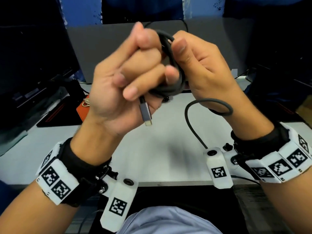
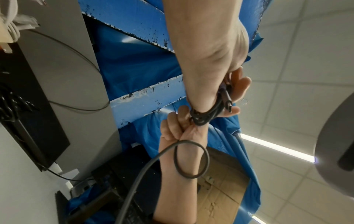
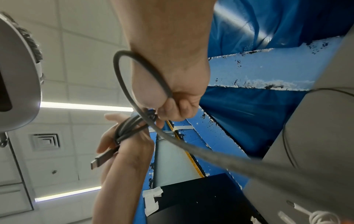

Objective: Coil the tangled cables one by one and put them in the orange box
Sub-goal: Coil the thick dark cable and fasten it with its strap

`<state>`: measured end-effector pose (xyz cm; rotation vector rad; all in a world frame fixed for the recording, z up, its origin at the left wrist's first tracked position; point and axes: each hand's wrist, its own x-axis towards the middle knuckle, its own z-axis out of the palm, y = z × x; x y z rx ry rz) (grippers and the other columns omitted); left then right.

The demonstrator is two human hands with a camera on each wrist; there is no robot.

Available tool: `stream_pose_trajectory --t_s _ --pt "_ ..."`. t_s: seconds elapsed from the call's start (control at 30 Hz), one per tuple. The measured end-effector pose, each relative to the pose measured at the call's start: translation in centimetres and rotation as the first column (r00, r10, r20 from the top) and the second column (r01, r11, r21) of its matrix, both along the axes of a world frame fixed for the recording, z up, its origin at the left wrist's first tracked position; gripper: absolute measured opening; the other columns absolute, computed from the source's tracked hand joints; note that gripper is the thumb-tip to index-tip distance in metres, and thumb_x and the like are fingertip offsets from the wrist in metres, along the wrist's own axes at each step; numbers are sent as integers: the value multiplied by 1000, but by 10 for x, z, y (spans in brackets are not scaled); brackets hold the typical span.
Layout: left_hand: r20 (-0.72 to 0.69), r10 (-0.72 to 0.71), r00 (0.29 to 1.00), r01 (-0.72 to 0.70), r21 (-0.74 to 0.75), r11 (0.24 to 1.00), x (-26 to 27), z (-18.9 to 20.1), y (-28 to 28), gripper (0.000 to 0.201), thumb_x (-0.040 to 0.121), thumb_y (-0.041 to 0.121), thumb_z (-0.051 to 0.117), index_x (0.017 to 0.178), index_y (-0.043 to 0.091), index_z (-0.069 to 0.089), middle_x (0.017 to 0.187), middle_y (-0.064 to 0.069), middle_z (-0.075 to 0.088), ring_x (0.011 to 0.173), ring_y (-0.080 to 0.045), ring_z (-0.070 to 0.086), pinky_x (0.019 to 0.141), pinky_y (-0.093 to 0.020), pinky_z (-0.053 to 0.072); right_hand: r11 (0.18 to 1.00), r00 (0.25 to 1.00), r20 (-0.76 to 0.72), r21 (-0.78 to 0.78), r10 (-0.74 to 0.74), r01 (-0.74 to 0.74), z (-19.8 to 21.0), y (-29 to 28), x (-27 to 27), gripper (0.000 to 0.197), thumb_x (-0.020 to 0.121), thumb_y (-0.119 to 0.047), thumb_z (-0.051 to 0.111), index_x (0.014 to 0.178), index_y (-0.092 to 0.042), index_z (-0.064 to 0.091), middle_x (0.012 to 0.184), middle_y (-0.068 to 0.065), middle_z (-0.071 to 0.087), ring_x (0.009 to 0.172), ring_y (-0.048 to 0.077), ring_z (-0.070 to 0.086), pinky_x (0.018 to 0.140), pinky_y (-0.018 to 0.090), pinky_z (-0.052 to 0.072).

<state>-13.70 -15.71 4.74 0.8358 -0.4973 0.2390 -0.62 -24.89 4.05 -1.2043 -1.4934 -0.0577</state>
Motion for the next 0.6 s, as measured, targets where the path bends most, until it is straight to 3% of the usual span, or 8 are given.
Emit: stream_pose_trajectory --t_s 0.13,0.2,0.27,0.37,0.4,0.47,0.5,0.6 --pt "-11 365 931 -363 -130 923 -8 14 15 45 103 10 41 132 -24 44 63 12 31 73 -14 50 99 -36 48 967 989 -116 -227 94 -118 -1 1 12 16 110 -16 46 98 -18 56 61 -14 40 53 9 35 45 25 31" --pt "-17 498 867 -491 -191 850 -10 16 27 47 102 1 38 137 -30 32 63 -3 50 82 -20 57 101 -39 49 891 994 -26 -440 109 -109 -6 0 16 8 109 -16 49 114 -16 55 64 -11 47 53 15 43 45 32 40" --pt "2 545 838 -529 -240 814 -11 17 35 40 109 4 29 134 -25 35 70 -17 64 76 -29 65 104 -38 47 768 983 104 -638 154 -53 -14 2 13 21 108 -19 50 129 -18 50 65 -4 56 51 19 55 49 39 49" --pt "112 609 785 -584 -190 789 -4 10 41 42 112 12 33 100 -9 68 87 -14 73 71 -20 70 93 -35 55 594 948 171 -804 268 -23 -26 6 -3 38 108 -21 52 144 -20 42 66 -1 63 52 18 64 57 39 56" --pt "154 713 684 -711 -73 699 -1 8 39 42 112 14 34 97 -2 70 96 -12 75 73 -17 70 90 -32 54 566 939 190 -825 287 -6 -29 8 -8 41 107 -23 54 146 -22 42 69 -1 64 55 18 65 60 38 57" --pt "353 849 394 -915 235 328 5 3 35 36 112 14 35 106 10 71 106 -7 77 79 -16 71 92 -31 51 540 922 219 -841 321 11 -29 8 -14 37 105 -27 58 141 -23 50 66 -7 61 57 13 65 60 30 53" --pt "466 828 312 -918 372 136 7 0 34 35 111 14 36 114 13 71 107 -4 77 80 -15 72 94 -28 50 533 916 217 -846 337 5 -27 7 -16 31 105 -27 60 135 -23 56 63 -8 60 56 9 62 59 26 50" --pt "628 705 330 -730 643 -232 10 -8 35 28 111 16 38 129 5 57 104 9 75 71 -6 71 84 -17 51 534 908 199 -845 368 -31 -17 -3 -16 15 104 -25 61 116 -19 67 64 -6 59 53 5 56 61 28 52"
